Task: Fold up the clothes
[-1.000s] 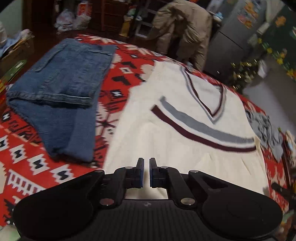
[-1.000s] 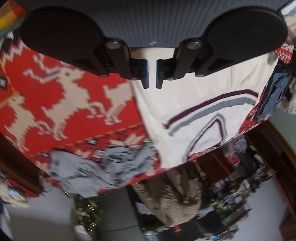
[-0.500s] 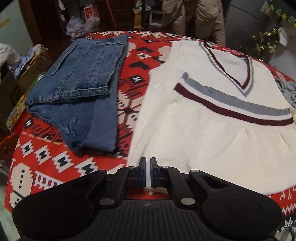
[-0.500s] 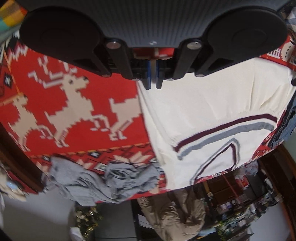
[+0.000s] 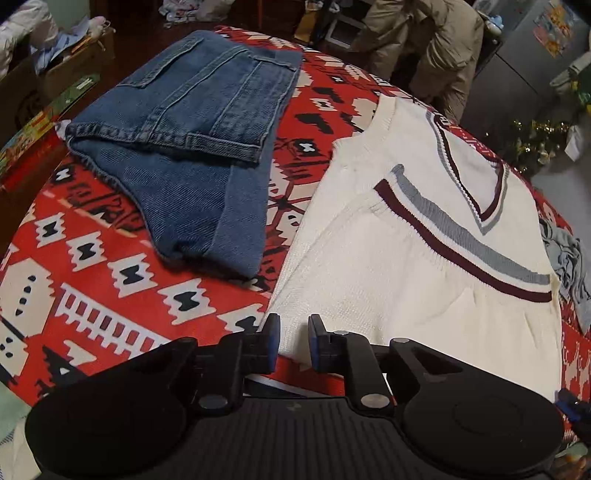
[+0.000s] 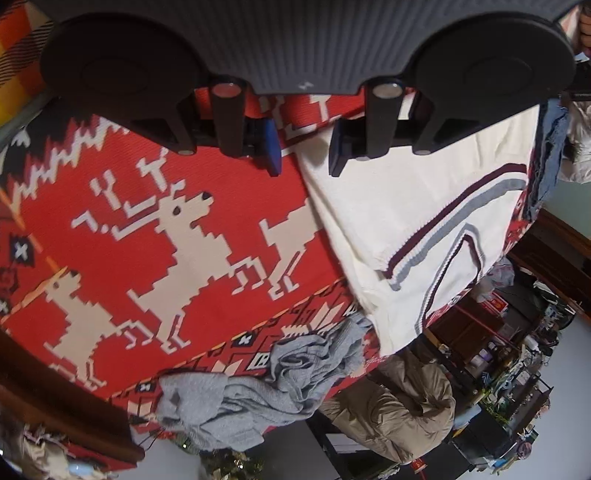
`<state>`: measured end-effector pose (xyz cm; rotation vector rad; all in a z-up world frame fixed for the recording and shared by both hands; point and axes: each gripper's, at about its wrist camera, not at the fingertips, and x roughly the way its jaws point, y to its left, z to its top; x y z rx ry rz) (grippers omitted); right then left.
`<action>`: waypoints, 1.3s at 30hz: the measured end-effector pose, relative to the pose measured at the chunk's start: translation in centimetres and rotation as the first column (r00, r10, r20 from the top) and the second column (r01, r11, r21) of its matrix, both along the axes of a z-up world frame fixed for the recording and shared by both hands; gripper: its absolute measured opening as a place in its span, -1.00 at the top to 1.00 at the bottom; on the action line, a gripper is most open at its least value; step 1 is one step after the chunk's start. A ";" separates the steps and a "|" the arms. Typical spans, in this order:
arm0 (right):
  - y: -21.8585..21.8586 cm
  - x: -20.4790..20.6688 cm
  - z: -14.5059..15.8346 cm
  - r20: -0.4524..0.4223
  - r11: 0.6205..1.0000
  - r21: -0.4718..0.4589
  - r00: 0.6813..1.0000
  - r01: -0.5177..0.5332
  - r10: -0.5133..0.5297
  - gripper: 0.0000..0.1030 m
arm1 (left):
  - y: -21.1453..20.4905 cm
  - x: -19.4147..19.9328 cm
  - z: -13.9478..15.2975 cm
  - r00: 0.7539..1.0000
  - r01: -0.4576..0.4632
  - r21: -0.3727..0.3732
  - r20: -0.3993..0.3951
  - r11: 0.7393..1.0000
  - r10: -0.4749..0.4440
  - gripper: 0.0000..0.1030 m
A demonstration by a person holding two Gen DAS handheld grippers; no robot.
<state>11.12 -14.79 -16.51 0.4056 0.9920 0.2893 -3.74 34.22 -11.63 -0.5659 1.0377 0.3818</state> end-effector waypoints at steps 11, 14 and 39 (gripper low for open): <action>0.2 -0.1 -0.3 -0.018 0.999 0.045 1.000 0.010 -0.010 0.38 | 1.3 -0.4 -0.7 0.998 -0.054 -0.100 -0.014 0.993 0.053 -0.03; 0.2 -0.1 -0.3 -0.018 0.999 0.050 1.000 0.014 -0.013 0.38 | 1.4 -0.4 -0.8 0.998 -0.064 -0.135 0.007 0.989 0.066 -0.17; 0.6 0.0 -0.3 -0.001 0.997 0.080 1.000 0.012 -0.012 0.24 | 2.8 -1.1 -1.4 0.968 -0.128 -0.408 0.149 0.904 0.204 0.08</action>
